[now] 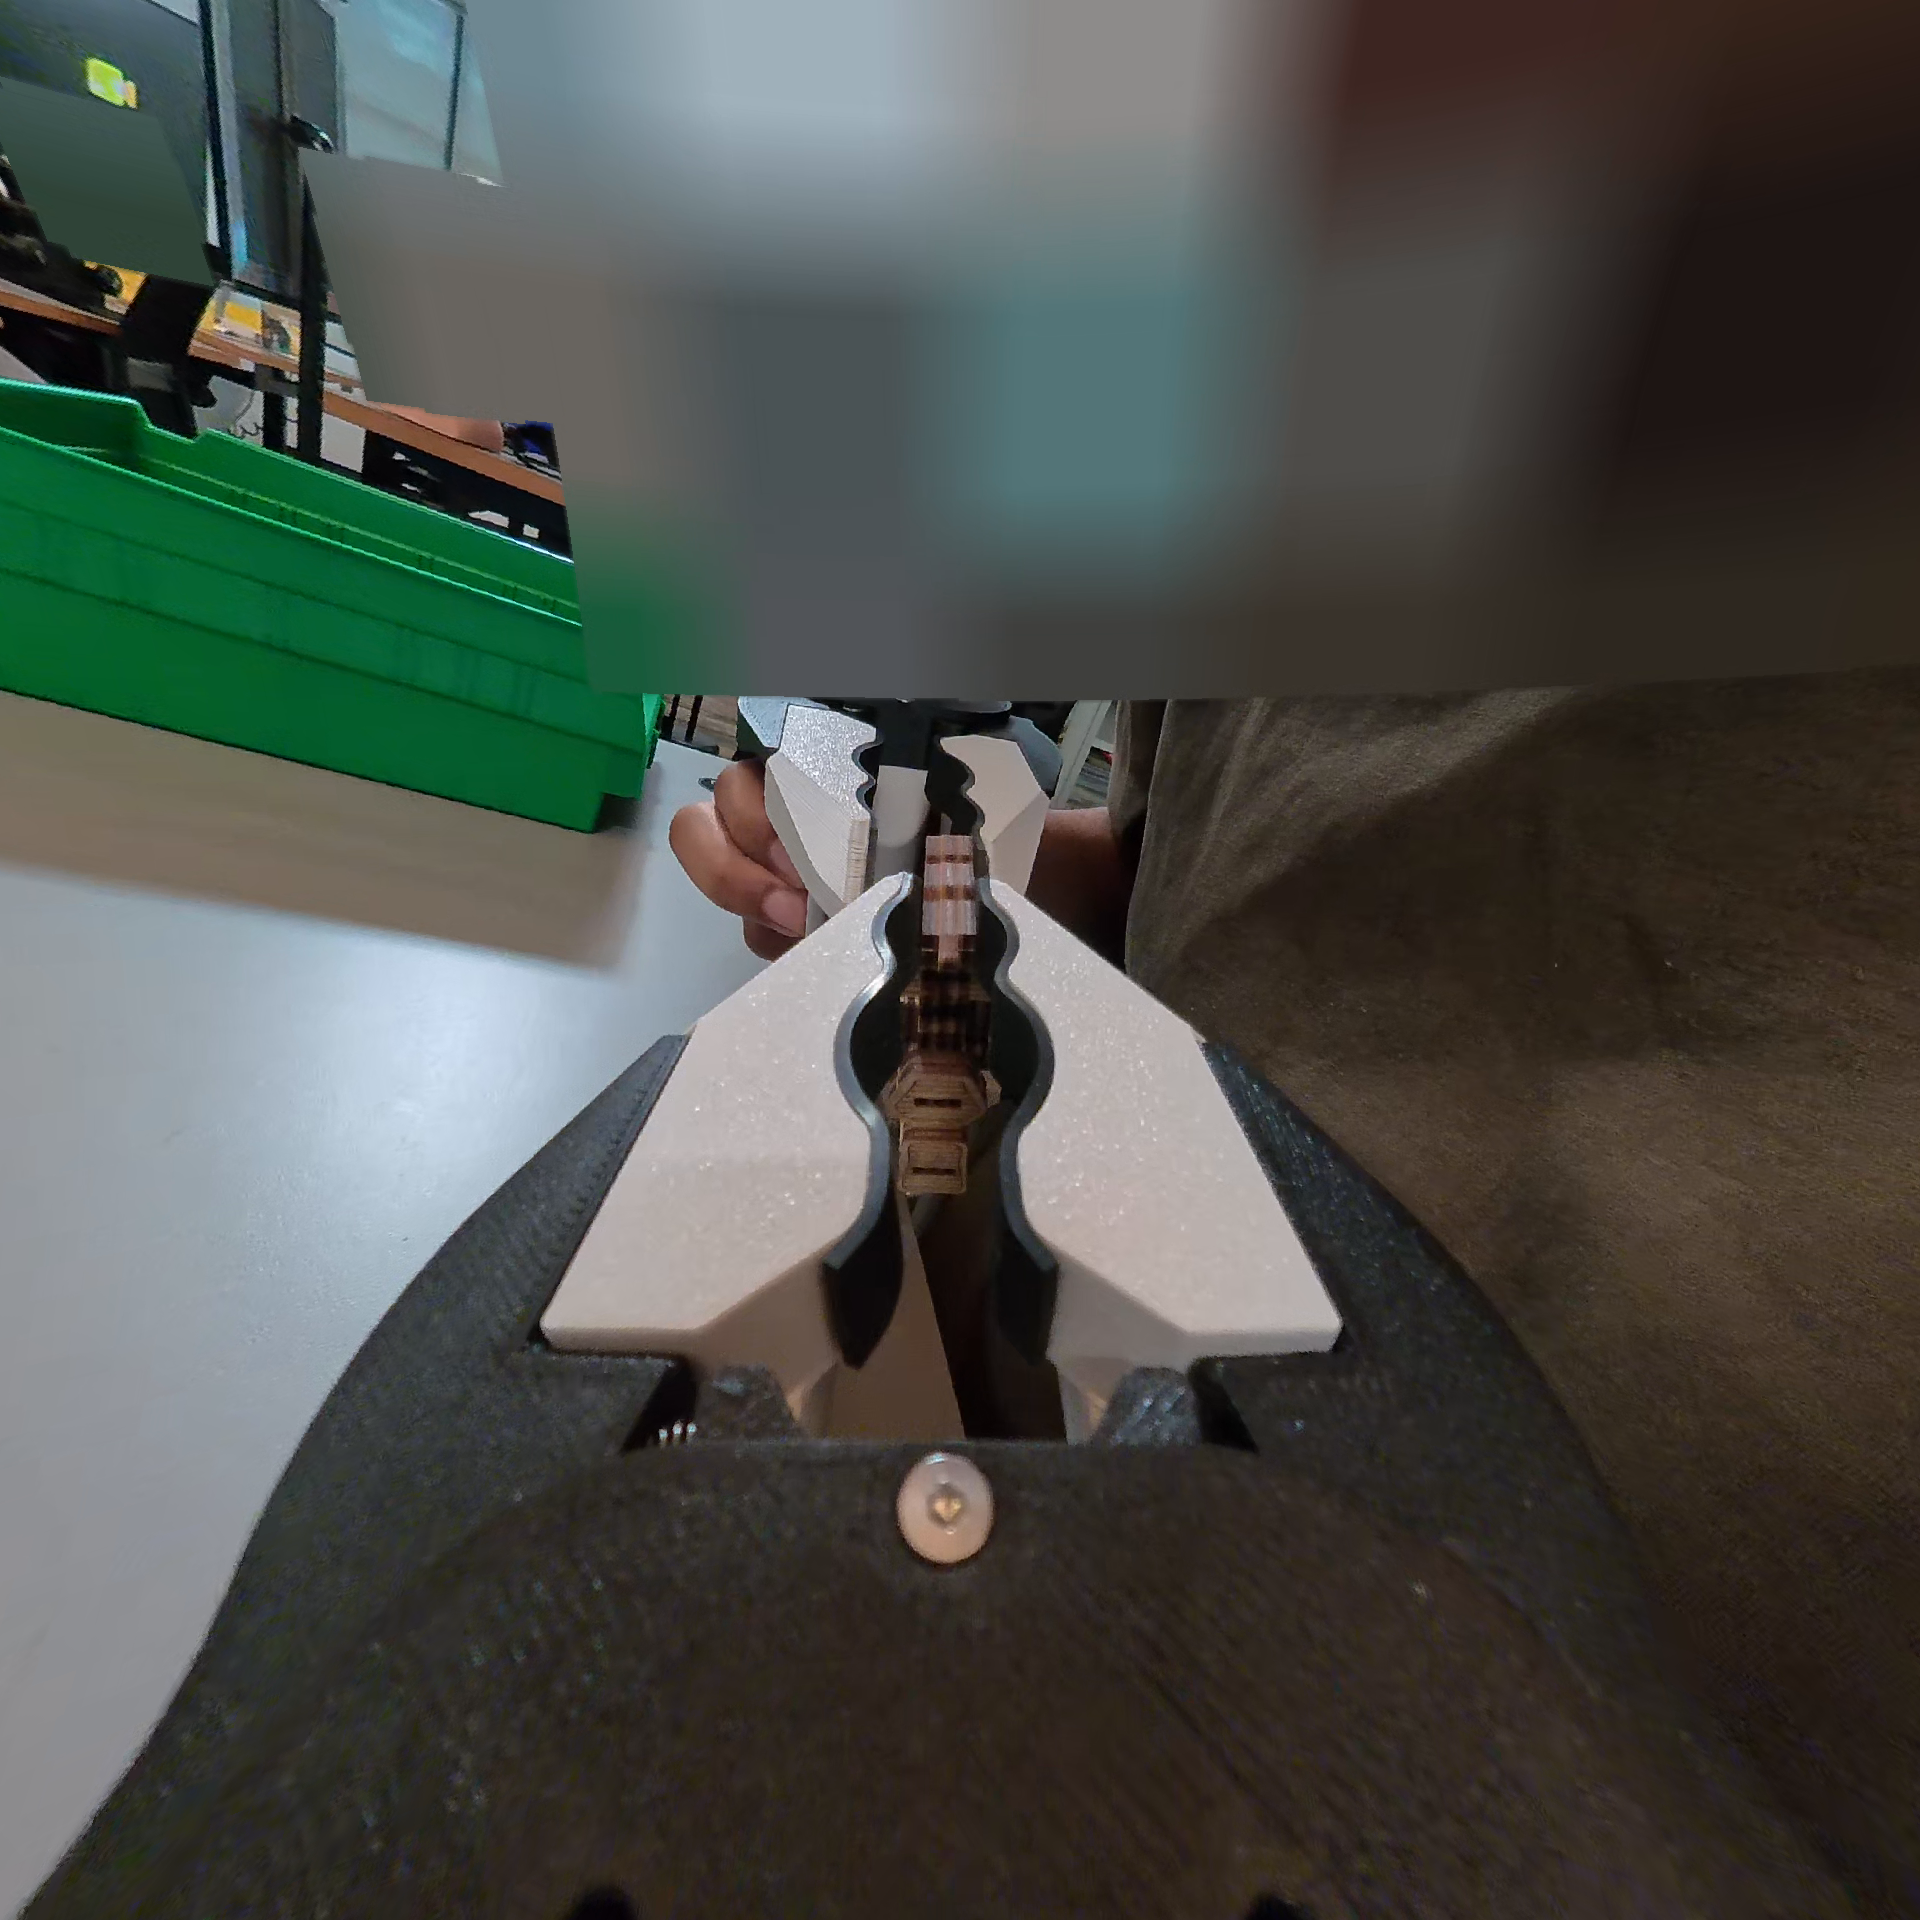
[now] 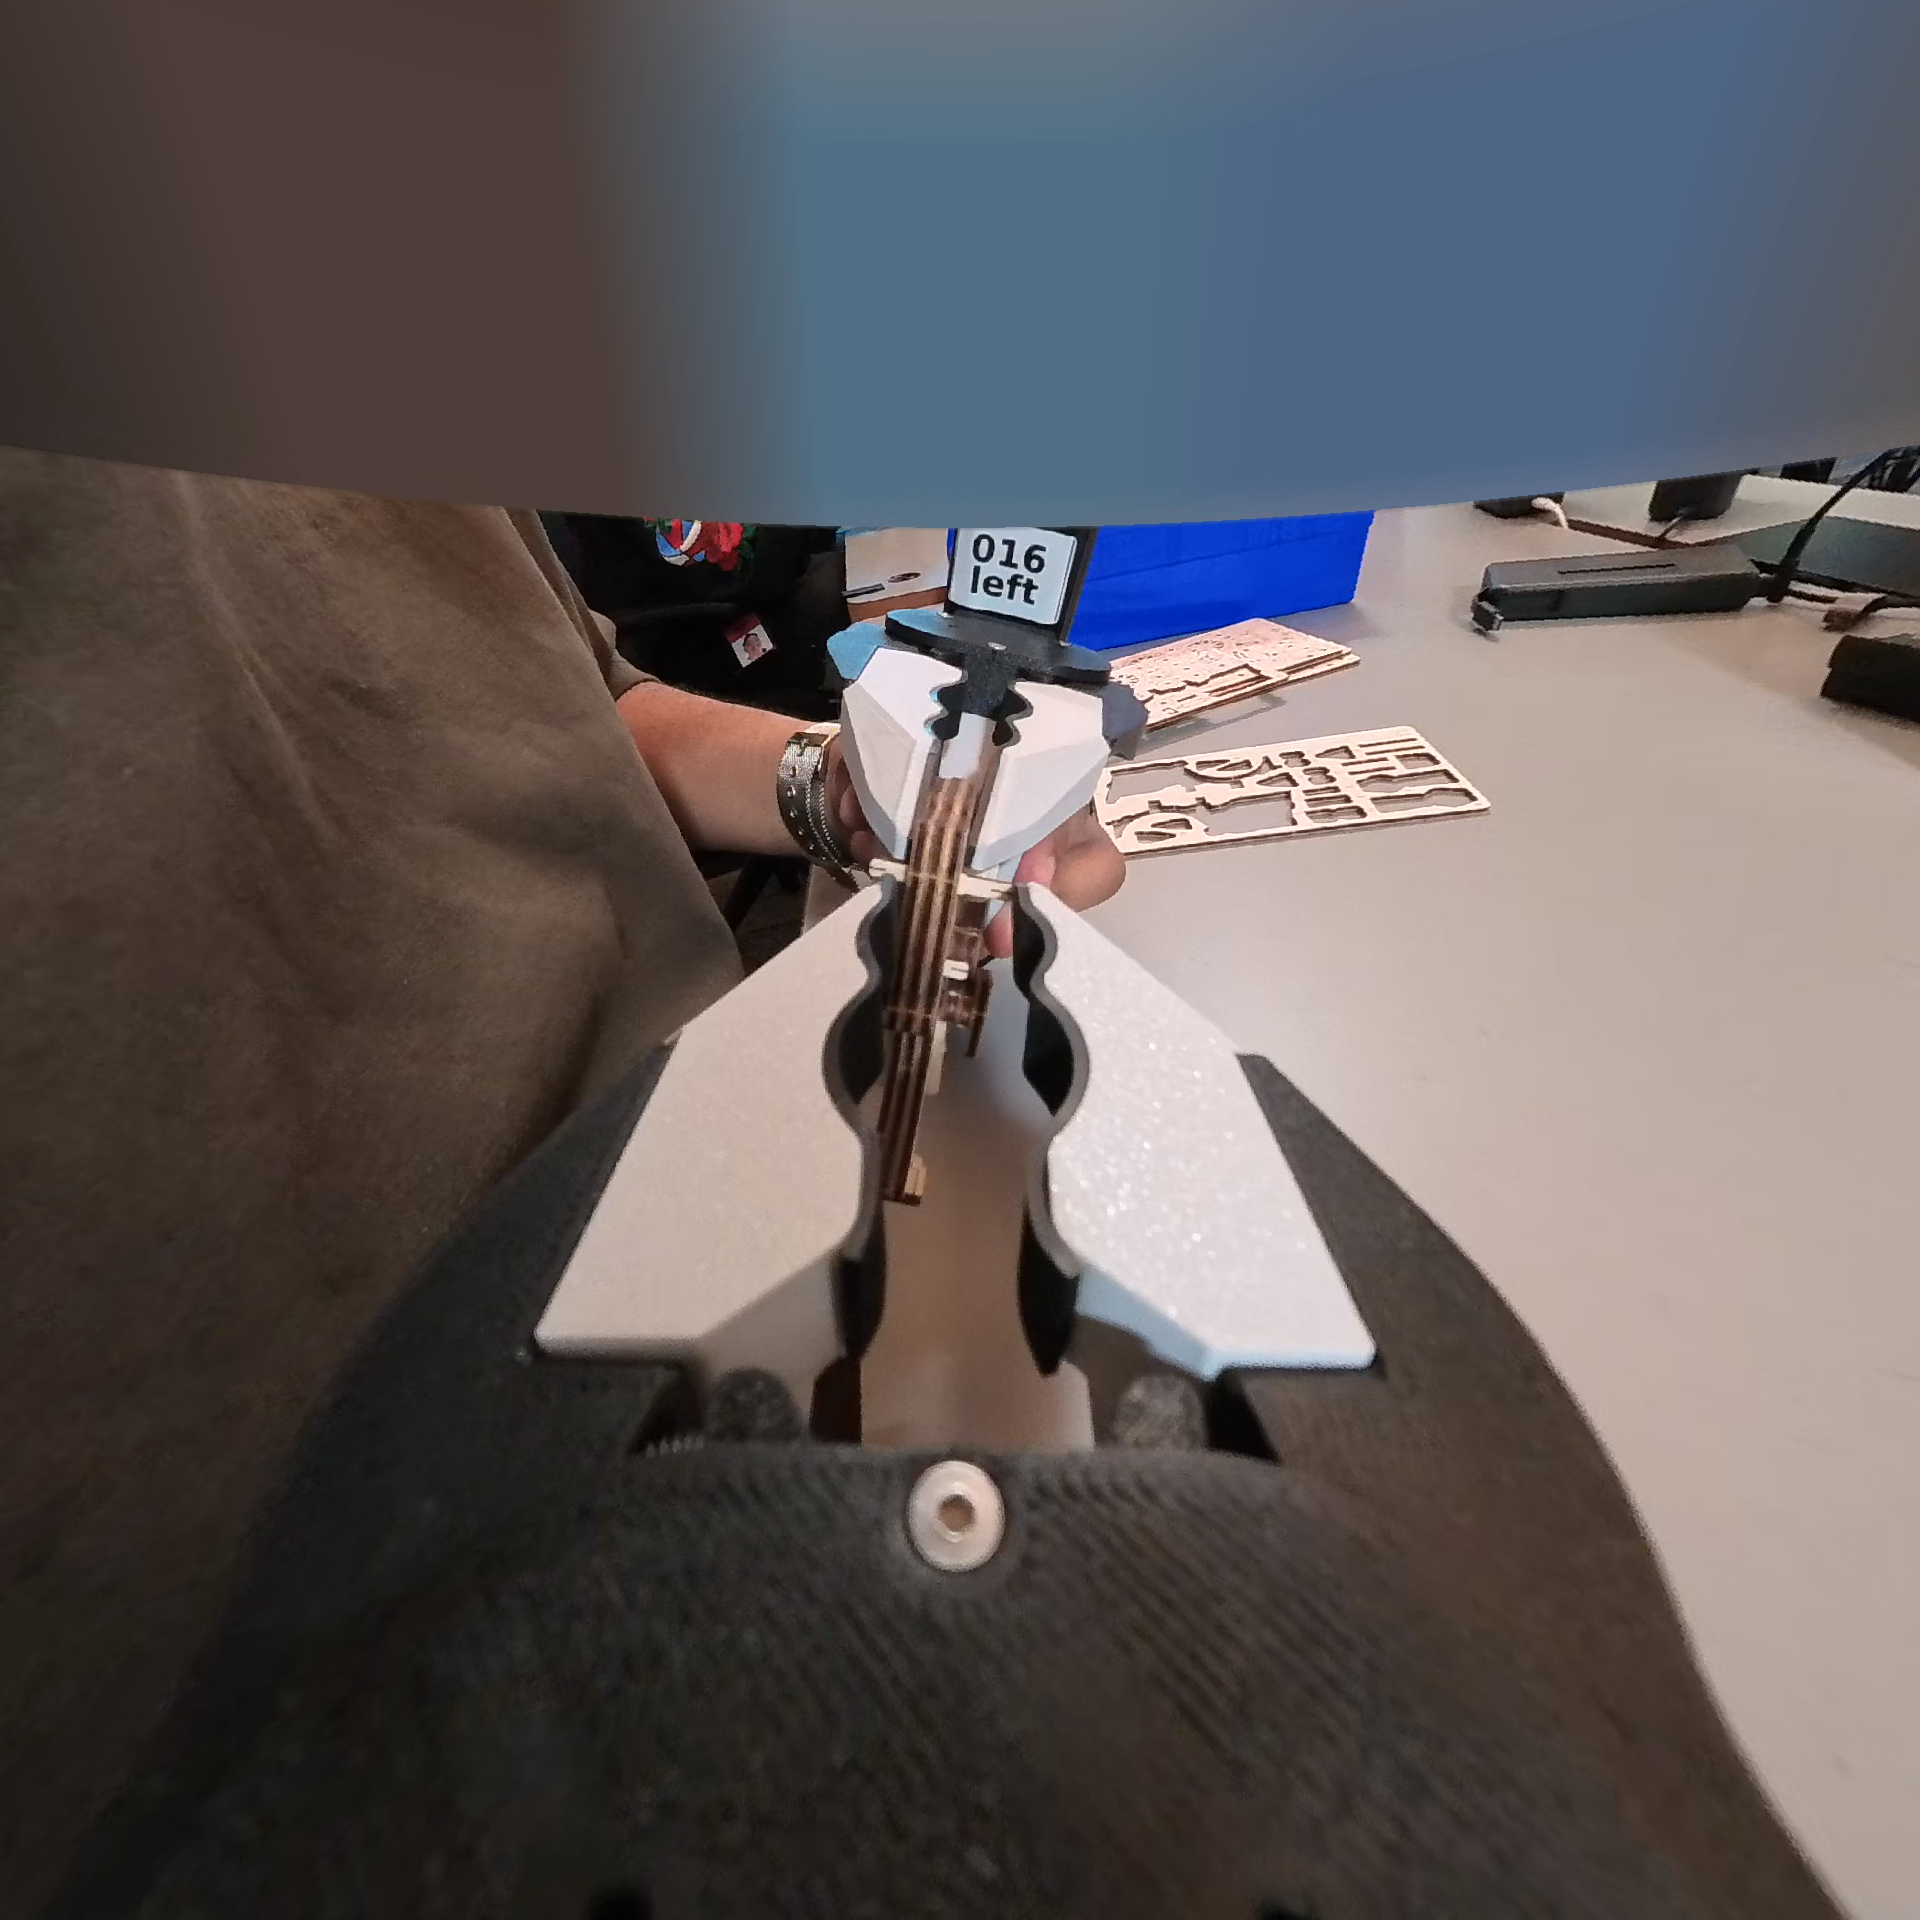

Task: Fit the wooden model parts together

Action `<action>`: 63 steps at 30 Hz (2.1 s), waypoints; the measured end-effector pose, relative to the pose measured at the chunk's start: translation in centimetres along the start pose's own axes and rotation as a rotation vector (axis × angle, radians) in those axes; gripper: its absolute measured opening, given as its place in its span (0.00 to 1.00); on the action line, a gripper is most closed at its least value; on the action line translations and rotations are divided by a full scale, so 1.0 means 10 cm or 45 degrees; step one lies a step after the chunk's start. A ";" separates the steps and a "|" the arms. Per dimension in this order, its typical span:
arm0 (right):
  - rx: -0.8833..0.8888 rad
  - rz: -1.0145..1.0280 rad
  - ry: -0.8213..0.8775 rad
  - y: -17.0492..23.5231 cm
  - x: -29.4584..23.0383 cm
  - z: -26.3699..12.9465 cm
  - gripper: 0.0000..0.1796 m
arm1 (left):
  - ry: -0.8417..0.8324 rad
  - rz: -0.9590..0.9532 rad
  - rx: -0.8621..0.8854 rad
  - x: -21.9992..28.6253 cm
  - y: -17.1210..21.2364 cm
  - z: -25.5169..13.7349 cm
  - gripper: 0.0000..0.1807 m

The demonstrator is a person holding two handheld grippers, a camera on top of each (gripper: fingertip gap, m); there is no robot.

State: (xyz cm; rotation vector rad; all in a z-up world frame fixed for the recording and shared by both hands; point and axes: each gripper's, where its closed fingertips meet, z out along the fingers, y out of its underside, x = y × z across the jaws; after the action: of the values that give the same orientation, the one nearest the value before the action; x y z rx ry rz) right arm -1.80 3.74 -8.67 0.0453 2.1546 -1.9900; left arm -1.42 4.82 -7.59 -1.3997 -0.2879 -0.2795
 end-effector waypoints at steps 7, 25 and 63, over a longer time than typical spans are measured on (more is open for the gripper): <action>-0.001 0.021 0.002 0.00 0.01 0.00 0.11 | -0.010 0.007 0.002 -0.01 -0.01 0.00 0.03; -0.010 0.045 -0.003 -0.01 0.01 0.00 0.11 | -0.011 0.007 0.006 -0.01 -0.01 0.00 0.03; -0.006 0.038 -0.027 -0.02 -0.03 0.00 0.11 | 0.022 -0.008 0.006 0.03 -0.01 0.01 0.03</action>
State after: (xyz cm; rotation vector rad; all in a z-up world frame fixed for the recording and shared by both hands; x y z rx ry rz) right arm -1.54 3.79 -8.42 0.0546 2.1332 -1.9603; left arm -1.16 4.86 -7.40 -1.3912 -0.2784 -0.2954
